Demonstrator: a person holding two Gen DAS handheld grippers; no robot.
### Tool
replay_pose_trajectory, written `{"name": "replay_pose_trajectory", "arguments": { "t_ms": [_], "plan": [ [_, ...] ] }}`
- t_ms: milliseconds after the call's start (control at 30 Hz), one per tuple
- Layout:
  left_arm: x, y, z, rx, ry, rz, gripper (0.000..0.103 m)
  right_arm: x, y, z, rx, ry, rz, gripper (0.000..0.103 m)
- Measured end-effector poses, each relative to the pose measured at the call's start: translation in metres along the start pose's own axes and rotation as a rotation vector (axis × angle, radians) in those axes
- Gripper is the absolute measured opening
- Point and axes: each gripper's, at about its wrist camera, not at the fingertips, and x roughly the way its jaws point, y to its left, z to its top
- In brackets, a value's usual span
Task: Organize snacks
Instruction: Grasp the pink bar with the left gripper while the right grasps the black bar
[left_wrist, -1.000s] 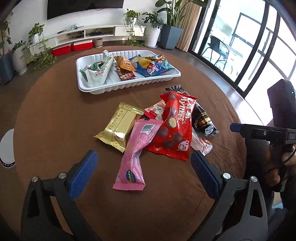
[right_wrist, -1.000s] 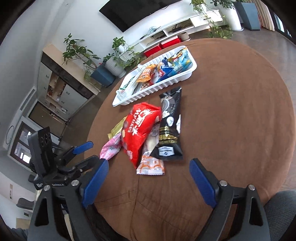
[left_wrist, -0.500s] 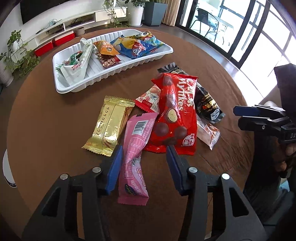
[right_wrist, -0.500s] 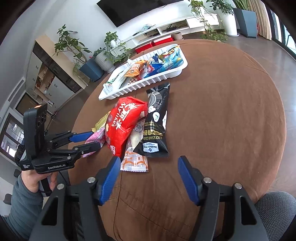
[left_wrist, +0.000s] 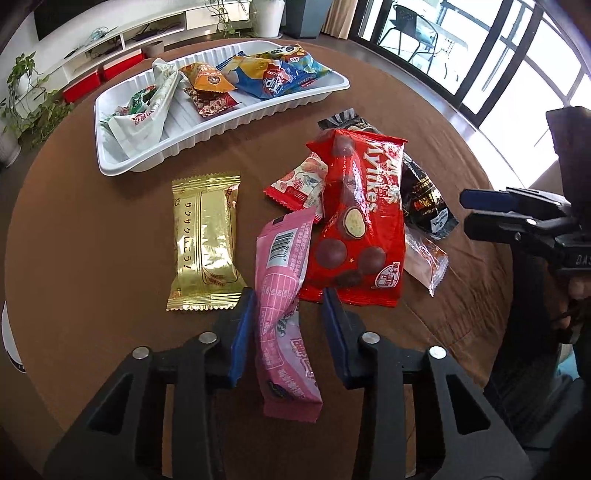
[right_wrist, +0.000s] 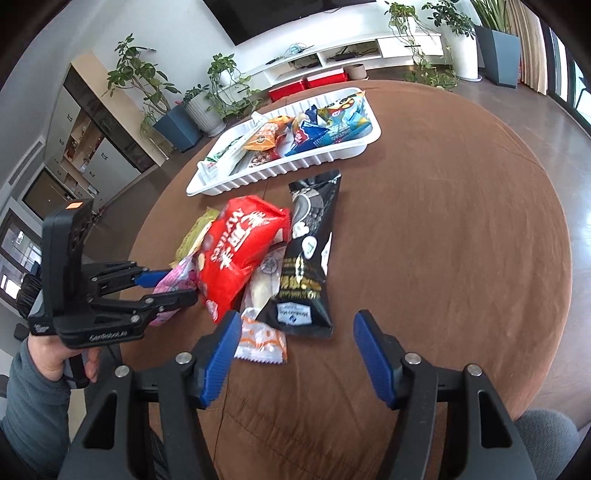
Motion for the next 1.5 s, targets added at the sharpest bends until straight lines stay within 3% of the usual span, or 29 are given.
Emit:
{"name": "replay_pose_trajectory", "arguments": {
  "t_ms": [67,833,967,1500],
  "plan": [
    [0.001,0.0,-0.001,0.001,0.006,-0.005,0.022,0.005,0.002,0.008,-0.022,0.003,-0.023,0.065],
    [-0.005,0.001,-0.02,-0.055,-0.023,-0.02,0.019,0.057,0.009,0.044,-0.147,0.096,-0.159,0.039],
    [-0.006,0.0,-0.021,-0.056,-0.031,-0.018,0.017,0.056,0.007,0.044,-0.145,0.096,-0.155,0.027],
    [-0.019,0.005,-0.035,-0.137,-0.087,-0.067,0.015,0.03,-0.016,0.029,-0.015,0.048,-0.072,0.023]
  ]
}}
